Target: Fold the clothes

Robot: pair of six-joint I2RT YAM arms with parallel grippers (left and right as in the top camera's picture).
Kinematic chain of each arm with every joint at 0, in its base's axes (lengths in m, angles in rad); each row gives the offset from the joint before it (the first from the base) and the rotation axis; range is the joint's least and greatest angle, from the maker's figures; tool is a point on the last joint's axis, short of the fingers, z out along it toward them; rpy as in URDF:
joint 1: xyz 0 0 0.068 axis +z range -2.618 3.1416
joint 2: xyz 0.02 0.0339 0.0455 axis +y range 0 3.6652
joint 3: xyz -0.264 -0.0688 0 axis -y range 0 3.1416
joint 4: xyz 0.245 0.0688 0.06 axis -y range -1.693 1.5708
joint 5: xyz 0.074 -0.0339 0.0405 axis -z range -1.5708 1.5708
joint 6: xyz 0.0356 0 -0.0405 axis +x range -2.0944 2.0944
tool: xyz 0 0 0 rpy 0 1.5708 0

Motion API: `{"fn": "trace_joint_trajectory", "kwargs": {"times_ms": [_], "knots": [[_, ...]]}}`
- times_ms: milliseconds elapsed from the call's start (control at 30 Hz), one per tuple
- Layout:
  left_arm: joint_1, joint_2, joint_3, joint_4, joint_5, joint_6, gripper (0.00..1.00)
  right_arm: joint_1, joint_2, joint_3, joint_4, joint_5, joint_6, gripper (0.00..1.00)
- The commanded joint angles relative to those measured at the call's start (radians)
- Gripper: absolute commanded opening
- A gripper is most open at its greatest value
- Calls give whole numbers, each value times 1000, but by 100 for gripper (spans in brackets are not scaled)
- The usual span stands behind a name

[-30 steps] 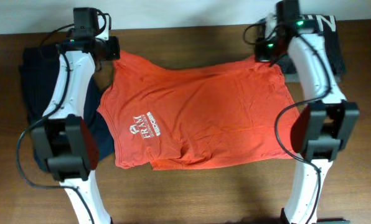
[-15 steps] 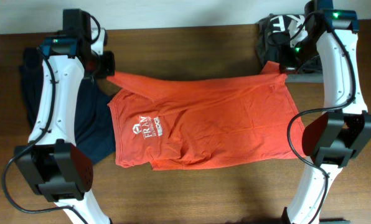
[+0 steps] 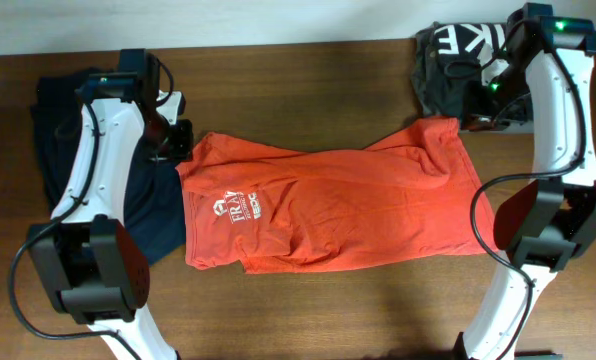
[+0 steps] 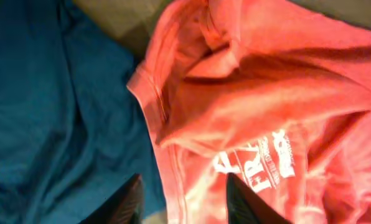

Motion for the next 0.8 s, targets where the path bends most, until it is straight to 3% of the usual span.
{"fn": "trace_joint_trajectory", "kwargs": {"times_ms": [0, 200, 400, 567, 667, 767], "knots": [[-2, -100, 81, -47, 33, 2, 47, -26, -155, 17, -36, -47, 1, 21], [-2, -328, 78, -126, 34, -8, 55, -43, -355, 6, -103, 6, 52, 30], [-10, -412, 7, -211, 42, -44, 55, -43, -517, -106, -103, 78, 128, 31], [-91, -499, -259, -133, 41, -140, 53, -43, -652, -413, -82, 109, 140, 32], [-158, -555, -471, -14, 42, -227, 42, -43, -682, -564, -14, 104, 140, 32], [-220, -566, -655, 122, 41, -257, 40, -42, -684, -695, 76, 75, 139, 32]]}}
